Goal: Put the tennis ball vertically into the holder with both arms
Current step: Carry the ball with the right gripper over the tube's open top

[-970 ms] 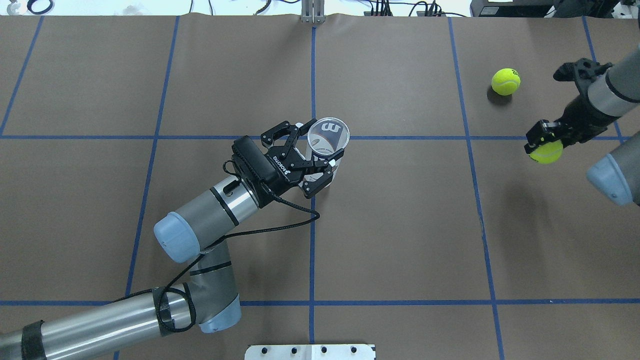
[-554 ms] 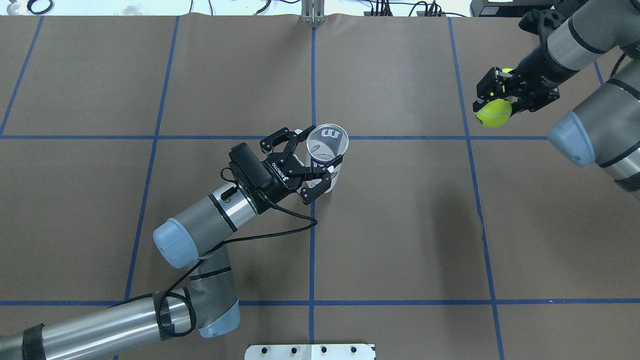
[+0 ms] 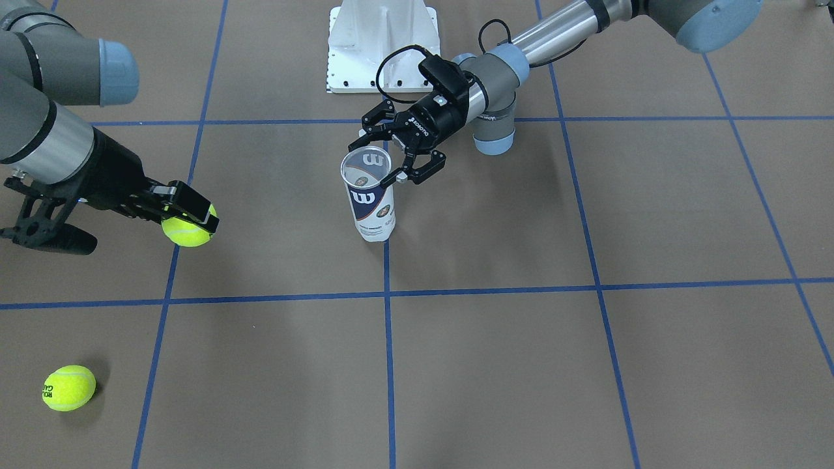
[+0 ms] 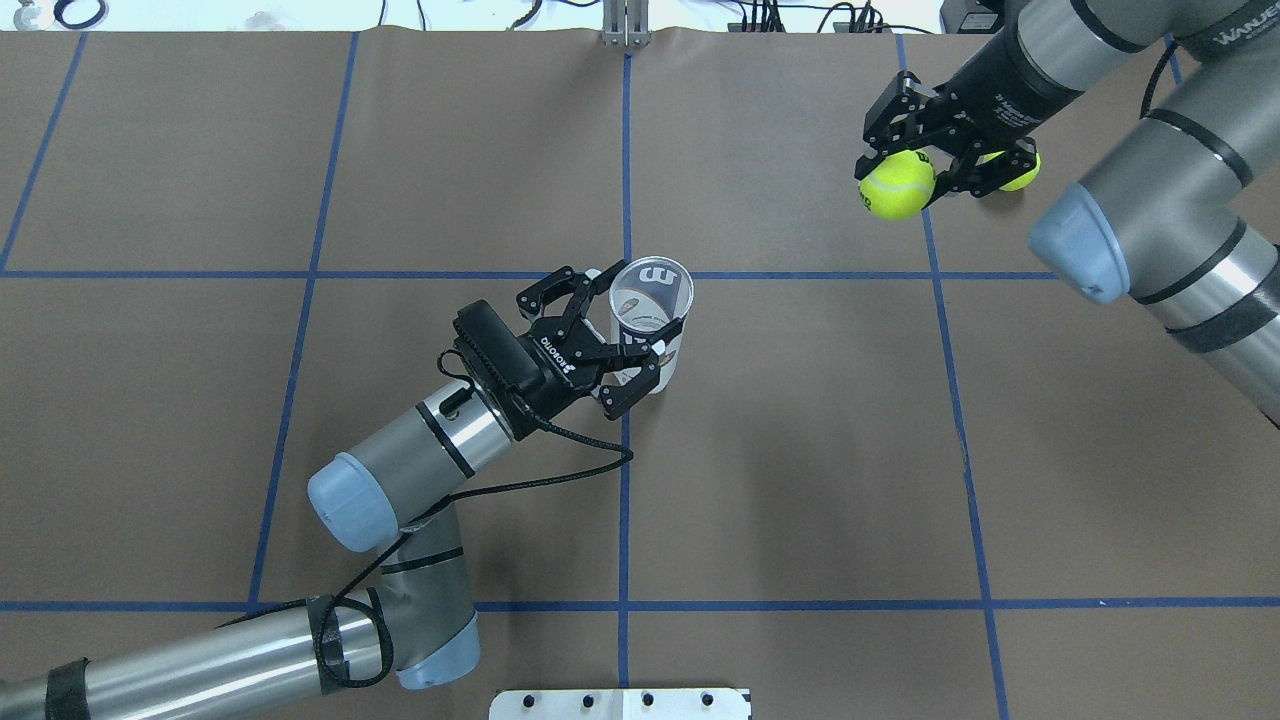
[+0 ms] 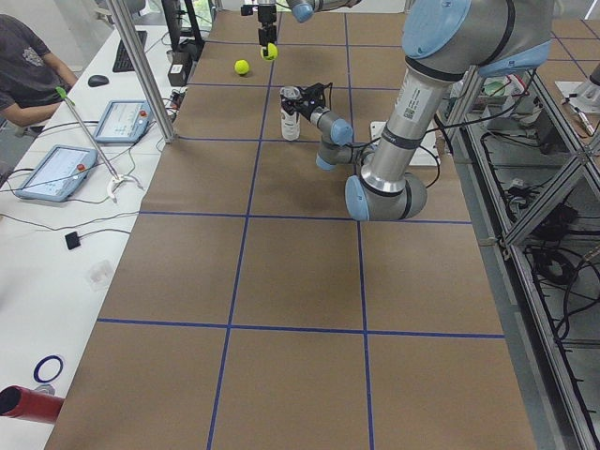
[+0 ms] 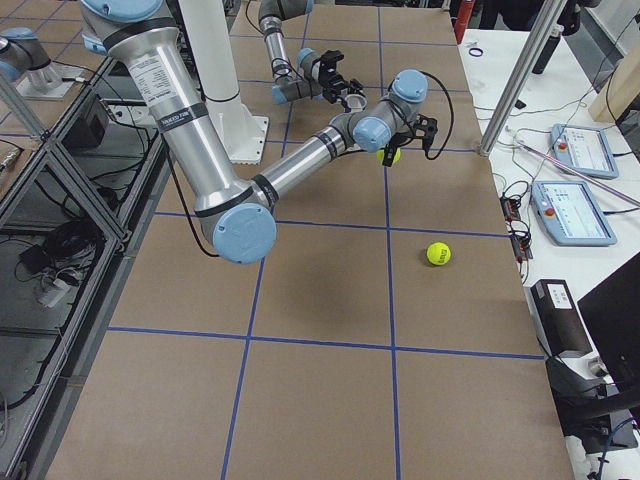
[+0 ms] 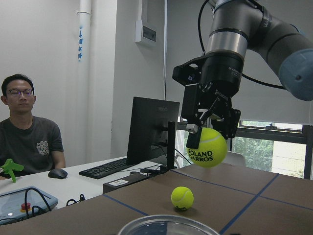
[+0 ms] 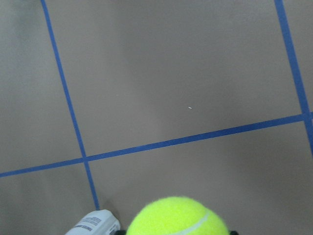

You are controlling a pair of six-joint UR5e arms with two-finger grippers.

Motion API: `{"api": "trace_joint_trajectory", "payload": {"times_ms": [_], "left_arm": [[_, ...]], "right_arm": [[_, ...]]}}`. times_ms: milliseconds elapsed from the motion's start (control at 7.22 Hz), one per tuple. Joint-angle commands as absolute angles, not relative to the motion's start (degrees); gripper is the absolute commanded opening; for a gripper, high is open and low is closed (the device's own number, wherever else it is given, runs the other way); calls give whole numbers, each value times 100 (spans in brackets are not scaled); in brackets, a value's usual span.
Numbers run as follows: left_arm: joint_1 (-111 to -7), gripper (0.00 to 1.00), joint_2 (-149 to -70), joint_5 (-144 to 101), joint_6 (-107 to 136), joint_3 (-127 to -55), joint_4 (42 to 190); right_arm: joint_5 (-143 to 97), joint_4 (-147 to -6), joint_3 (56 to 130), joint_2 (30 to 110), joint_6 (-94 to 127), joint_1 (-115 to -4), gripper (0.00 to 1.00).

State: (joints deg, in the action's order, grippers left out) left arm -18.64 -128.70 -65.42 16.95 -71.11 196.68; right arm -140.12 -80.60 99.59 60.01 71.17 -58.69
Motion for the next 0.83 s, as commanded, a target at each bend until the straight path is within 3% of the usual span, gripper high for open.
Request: {"api": "trace_joint_trajectory", "payload": {"times_ms": [0, 693], "left_arm": [[-1794, 80, -12867, -6443, 1705, -7067, 19670], [-1714, 87, -12867, -6258, 1705, -7066, 19670]], "right_arm": [[-13957, -8051, 10002, 5496, 7950, -5548, 0], [-12852, -8059, 10002, 4747, 8938, -4625, 0]]}}
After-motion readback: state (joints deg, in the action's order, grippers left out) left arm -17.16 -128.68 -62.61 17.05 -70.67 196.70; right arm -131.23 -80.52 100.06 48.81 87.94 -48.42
